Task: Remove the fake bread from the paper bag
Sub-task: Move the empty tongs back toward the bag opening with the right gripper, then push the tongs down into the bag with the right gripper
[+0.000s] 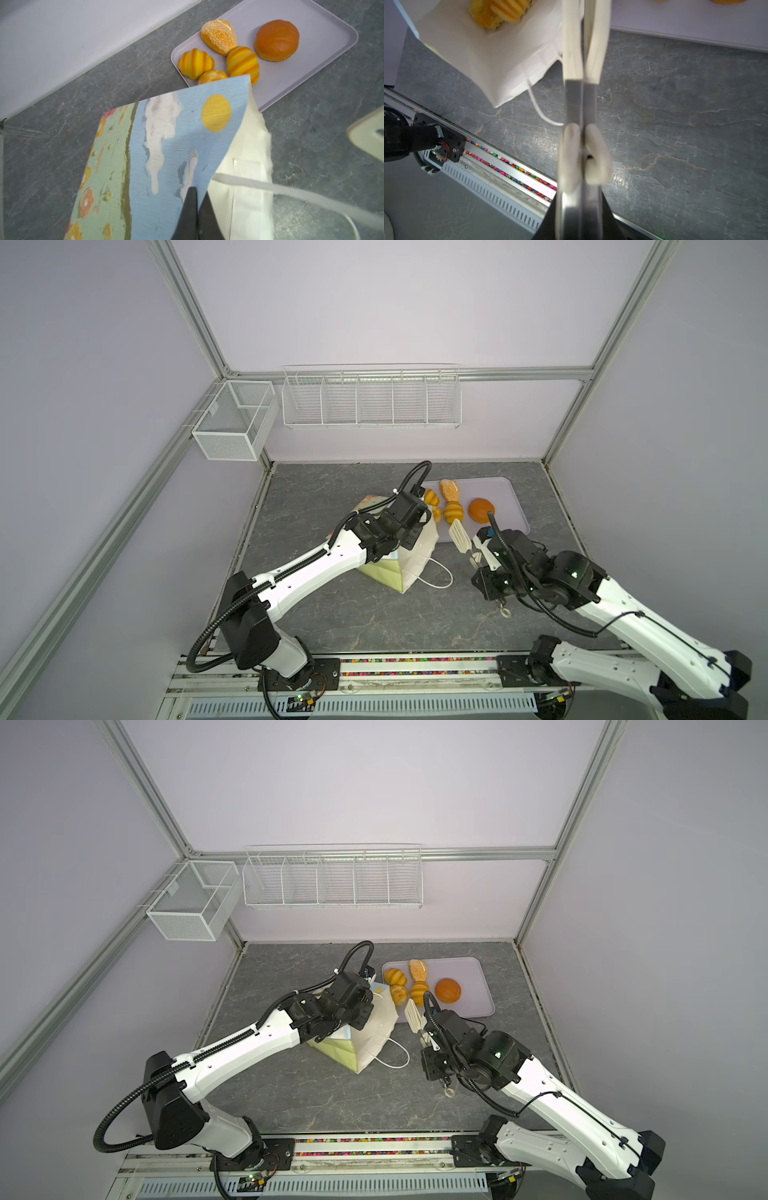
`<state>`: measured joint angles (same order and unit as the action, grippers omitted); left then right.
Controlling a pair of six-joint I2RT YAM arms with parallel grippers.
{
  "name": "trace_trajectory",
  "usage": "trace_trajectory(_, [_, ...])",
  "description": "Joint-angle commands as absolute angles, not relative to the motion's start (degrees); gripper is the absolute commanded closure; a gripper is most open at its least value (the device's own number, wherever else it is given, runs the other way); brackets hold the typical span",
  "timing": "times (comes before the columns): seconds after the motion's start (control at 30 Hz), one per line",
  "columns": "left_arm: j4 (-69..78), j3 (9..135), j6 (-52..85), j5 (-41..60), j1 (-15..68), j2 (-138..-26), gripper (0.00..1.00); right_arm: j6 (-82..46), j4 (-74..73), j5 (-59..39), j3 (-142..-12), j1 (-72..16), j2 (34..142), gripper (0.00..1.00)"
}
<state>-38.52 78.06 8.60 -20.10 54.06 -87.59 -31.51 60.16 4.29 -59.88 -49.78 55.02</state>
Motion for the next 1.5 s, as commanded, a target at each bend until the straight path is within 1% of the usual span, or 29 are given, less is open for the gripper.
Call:
trace_trajectory(0.0, [-36.57,77.13,12.56,-18.64,54.62,-88.32,1.00,-34.04,55.66,-0.11,-57.47,-51.33,53.21,0.81])
trace_trajectory(0.17, [-37.18,76.97,13.53,-19.13,54.76,-87.88,1.00,-37.66,51.92,-0.97,-54.31,-55.68,52.95,0.81])
trace_trajectory(0.33, [-35.58,74.87,13.11,-18.65,54.80,-85.15,1.00,-41.18,43.66,-3.54,-52.74,-59.64,55.87,0.81])
trace_trajectory(0.43, [-33.93,72.61,12.92,-18.25,54.87,-83.07,1.00,-43.04,37.24,-6.02,-52.21,-59.99,59.54,0.81])
trace_trajectory(0.5, [-33.04,70.81,12.96,-18.28,54.93,-81.12,1.00,-44.14,35.15,-5.97,-53.05,-59.99,63.36,0.80])
trace_trajectory(0.63, [-29.64,65.72,12.71,-17.87,55.02,-76.48,1.00,-46.28,30.34,-8.32,-55.19,-60.08,70.99,0.75])
trace_trajectory(0.83, [-28.56,63.79,10.71,-17.40,55.06,-73.05,1.00,-50.15,21.29,-9.54,-55.35,-60.16,76.73,0.73])
trace_trajectory(0.9, [-28.75,64.04,10.81,-17.40,55.02,-73.03,1.00,-50.44,20.57,-10.23,-56.34,-60.19,78.27,0.72])
trace_trajectory(1.13, [-26.49,63.56,11.64,-16.29,55.01,-72.72,1.00,-51.88,19.29,-12.29,-59.39,-60.09,83.00,0.63])
trace_trajectory(1.47, [-26.31,63.97,11.69,-16.67,54.67,-71.90,1.00,-55.52,15.74,-14.62,-60.10,-59.37,88.30,0.55])
